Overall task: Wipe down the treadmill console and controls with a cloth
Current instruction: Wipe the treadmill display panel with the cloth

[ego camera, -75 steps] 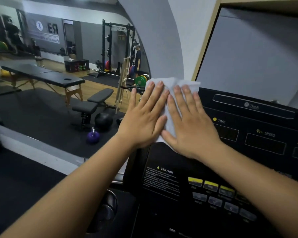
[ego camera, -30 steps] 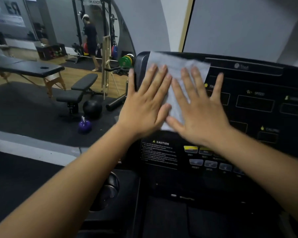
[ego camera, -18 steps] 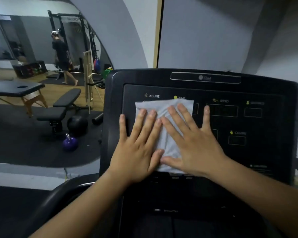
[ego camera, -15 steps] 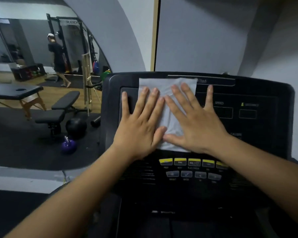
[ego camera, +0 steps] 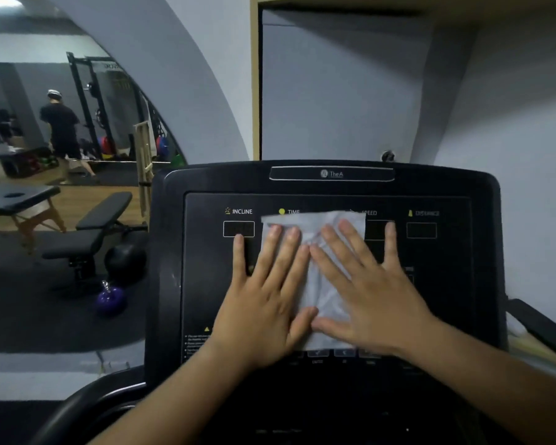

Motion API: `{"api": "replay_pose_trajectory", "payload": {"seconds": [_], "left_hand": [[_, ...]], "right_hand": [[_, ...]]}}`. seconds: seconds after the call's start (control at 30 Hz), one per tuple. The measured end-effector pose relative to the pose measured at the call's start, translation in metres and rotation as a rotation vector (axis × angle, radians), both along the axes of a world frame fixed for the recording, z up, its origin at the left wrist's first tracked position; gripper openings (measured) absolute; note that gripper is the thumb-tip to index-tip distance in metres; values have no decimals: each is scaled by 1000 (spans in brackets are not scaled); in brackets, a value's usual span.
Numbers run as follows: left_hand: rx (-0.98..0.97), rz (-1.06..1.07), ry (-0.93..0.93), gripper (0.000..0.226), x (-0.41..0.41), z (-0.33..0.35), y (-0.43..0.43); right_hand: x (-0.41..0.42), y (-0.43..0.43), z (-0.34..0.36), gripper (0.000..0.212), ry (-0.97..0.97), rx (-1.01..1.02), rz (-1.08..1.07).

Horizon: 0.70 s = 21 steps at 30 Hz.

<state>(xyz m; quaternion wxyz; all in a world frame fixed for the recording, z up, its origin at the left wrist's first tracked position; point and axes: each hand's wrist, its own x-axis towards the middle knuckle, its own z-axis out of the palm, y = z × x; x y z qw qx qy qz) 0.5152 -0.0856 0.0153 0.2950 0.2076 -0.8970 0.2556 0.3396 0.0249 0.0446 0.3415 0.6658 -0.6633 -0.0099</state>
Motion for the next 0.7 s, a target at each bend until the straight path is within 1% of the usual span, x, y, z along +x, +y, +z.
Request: {"api": "replay_pose_trajectory", "payload": {"seconds": [0.13, 0.2, 0.3, 0.4, 0.5, 0.6, 0.7], "left_hand": [[-53, 80, -10, 82, -30, 69, -29], [-49, 93, -25, 83, -36, 85, -34], [-34, 48, -37, 86, -31, 67, -25], [10, -43, -31, 88, -17, 16, 2], [32, -70, -54, 89, -9, -22, 25], [8, -51, -55, 90, -19, -11, 19], [-30, -1, -39, 90, -40, 37, -1]], "right_hand": [[-28, -26, 62, 101, 43, -23, -124], [-34, -30, 77, 103, 43, -19, -158], [-29, -19, 61, 107, 29, -15, -129], [-17, 11, 9, 104, -35, -3, -47], [-11, 35, -29, 101, -54, 28, -4], [-23, 29, -16, 104, -36, 25, 5], [-45, 9, 29, 107, 14, -7, -74]]}}
